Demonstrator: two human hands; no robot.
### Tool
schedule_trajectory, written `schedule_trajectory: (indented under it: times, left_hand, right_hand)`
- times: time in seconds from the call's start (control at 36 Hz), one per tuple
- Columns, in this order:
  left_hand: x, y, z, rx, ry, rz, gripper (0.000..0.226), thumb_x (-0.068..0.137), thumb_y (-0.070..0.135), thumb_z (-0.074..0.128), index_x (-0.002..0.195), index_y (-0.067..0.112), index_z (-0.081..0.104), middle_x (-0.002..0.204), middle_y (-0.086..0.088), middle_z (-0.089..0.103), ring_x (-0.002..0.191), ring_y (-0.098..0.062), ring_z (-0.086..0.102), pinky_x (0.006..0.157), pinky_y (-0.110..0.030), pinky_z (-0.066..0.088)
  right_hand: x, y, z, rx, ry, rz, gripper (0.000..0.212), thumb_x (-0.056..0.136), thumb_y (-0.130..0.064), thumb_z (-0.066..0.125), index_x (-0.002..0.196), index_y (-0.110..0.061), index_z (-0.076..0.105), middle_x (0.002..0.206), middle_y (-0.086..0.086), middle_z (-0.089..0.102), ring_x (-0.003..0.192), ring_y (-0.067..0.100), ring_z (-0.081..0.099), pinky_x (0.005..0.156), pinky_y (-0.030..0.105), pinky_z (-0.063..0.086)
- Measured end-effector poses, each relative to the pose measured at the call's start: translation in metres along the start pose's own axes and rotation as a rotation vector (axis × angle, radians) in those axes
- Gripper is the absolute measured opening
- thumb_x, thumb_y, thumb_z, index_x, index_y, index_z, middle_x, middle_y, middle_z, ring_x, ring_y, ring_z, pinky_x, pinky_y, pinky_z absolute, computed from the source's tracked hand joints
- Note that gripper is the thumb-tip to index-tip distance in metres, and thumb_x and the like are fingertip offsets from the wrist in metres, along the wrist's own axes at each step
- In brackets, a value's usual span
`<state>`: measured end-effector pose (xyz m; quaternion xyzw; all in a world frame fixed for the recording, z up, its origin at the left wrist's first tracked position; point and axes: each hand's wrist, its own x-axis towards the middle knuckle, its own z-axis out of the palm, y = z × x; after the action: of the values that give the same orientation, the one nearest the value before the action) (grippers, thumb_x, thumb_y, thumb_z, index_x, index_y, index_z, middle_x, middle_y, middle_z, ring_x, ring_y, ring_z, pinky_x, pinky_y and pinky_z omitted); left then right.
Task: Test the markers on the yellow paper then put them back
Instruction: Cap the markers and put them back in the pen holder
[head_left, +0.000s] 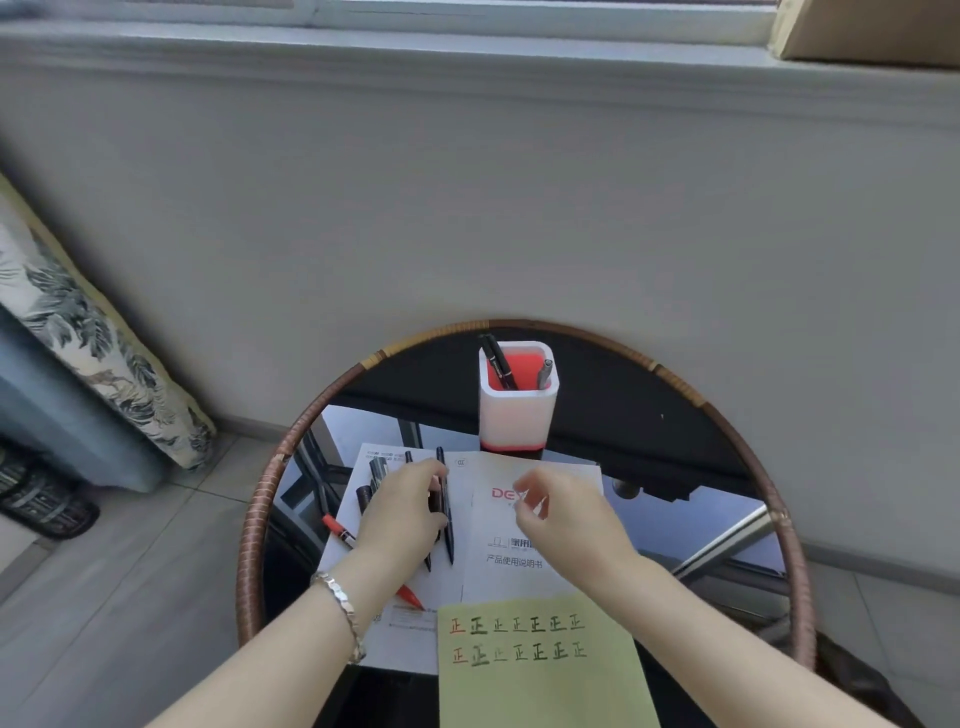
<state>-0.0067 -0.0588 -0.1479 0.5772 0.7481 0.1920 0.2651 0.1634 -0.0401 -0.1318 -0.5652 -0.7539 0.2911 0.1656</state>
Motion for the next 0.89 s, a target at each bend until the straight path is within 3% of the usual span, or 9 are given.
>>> schedule_trajectory:
  times: [0.17,0.25,0.33,0.39,0.5,0.58,0.64,0.72,0.89]
  left_hand:
    - [-0.013,0.001,-0.006,-0.359,0.223,-0.066,0.043,0.083,0.003,0.064,0.121,0.02,0.054,0.099,0.002,0.054,0.086,-0.006,0.054,0.066,-0.012,0.04]
    - [-0.021,0.003,-0.019,-0.502,0.355,-0.079,0.048,0.08,0.005,0.07,0.123,0.019,0.053,0.115,0.004,0.05,0.085,0.0,0.056,0.072,-0.013,0.044]
    - [-0.024,0.0,-0.031,-0.522,0.432,-0.076,0.033,0.076,0.009,0.074,0.107,0.013,0.064,0.124,0.003,0.049,0.093,-0.009,0.059,0.083,-0.025,0.05]
    - [-0.024,-0.004,-0.037,-0.525,0.433,-0.084,0.02,0.074,0.011,0.076,0.093,0.014,0.068,0.121,0.004,0.051,0.094,-0.012,0.061,0.084,-0.026,0.049]
    - [-0.025,-0.01,-0.039,-0.596,0.418,-0.099,0.013,0.076,0.012,0.074,0.085,0.019,0.068,0.102,0.008,0.064,0.089,-0.005,0.061,0.076,-0.02,0.047]
    - [-0.026,-0.011,-0.036,-0.631,0.413,-0.113,0.009,0.08,0.014,0.071,0.082,0.021,0.064,0.088,0.007,0.067,0.089,-0.01,0.062,0.077,-0.022,0.048]
    - [-0.027,-0.009,-0.032,-0.65,0.394,-0.123,0.009,0.084,0.015,0.067,0.083,0.023,0.063,0.089,0.004,0.066,0.091,-0.013,0.062,0.078,-0.025,0.049]
    - [-0.031,-0.003,-0.026,-0.671,0.347,-0.114,0.017,0.088,0.015,0.062,0.086,0.032,0.059,0.093,0.004,0.062,0.091,-0.014,0.061,0.082,-0.034,0.054]
    - [-0.038,0.021,-0.02,-0.769,0.232,-0.099,0.027,0.085,0.013,0.065,0.106,0.026,0.052,0.09,0.007,0.063,0.08,-0.011,0.064,0.058,-0.016,0.052]
  right_hand:
    - [0.022,-0.024,0.032,0.048,-0.09,0.054,0.028,0.09,-0.023,0.048,0.116,-0.018,0.056,0.107,0.001,0.063,0.1,0.018,0.057,0.081,0.028,0.045]
    - [0.034,-0.039,0.045,0.024,-0.099,0.044,0.031,0.09,-0.028,0.052,0.117,-0.015,0.054,0.111,0.005,0.063,0.102,0.021,0.058,0.083,0.032,0.047]
    - [0.044,-0.05,0.057,-0.072,-0.137,0.051,0.034,0.089,-0.027,0.054,0.117,-0.008,0.051,0.114,0.011,0.06,0.104,0.027,0.057,0.083,0.034,0.048]
    - [0.048,-0.054,0.064,-0.108,-0.155,0.084,0.034,0.088,-0.024,0.055,0.117,-0.006,0.049,0.118,0.013,0.058,0.107,0.029,0.056,0.083,0.035,0.047]
    - [0.052,-0.056,0.07,-0.119,-0.145,0.127,0.032,0.087,-0.018,0.055,0.115,-0.006,0.048,0.116,0.013,0.058,0.106,0.03,0.056,0.078,0.032,0.045]
    - [0.052,-0.054,0.069,-0.093,-0.158,0.142,0.024,0.082,-0.009,0.057,0.104,-0.007,0.049,0.108,0.012,0.06,0.099,0.03,0.058,0.068,0.031,0.042]
    - [0.051,-0.051,0.067,-0.084,-0.164,0.151,0.017,0.079,-0.007,0.057,0.088,-0.01,0.044,0.093,0.009,0.058,0.087,0.027,0.057,0.056,0.028,0.039]
    - [0.046,-0.046,0.057,-0.069,-0.181,0.174,0.028,0.077,-0.009,0.061,0.07,-0.014,0.034,0.066,0.0,0.039,0.063,0.018,0.043,0.044,0.024,0.024]
    - [0.027,-0.031,0.013,0.227,-0.147,0.138,0.023,0.075,-0.019,0.056,0.06,-0.014,0.039,0.059,0.002,0.034,0.054,0.016,0.033,0.05,0.027,0.024]
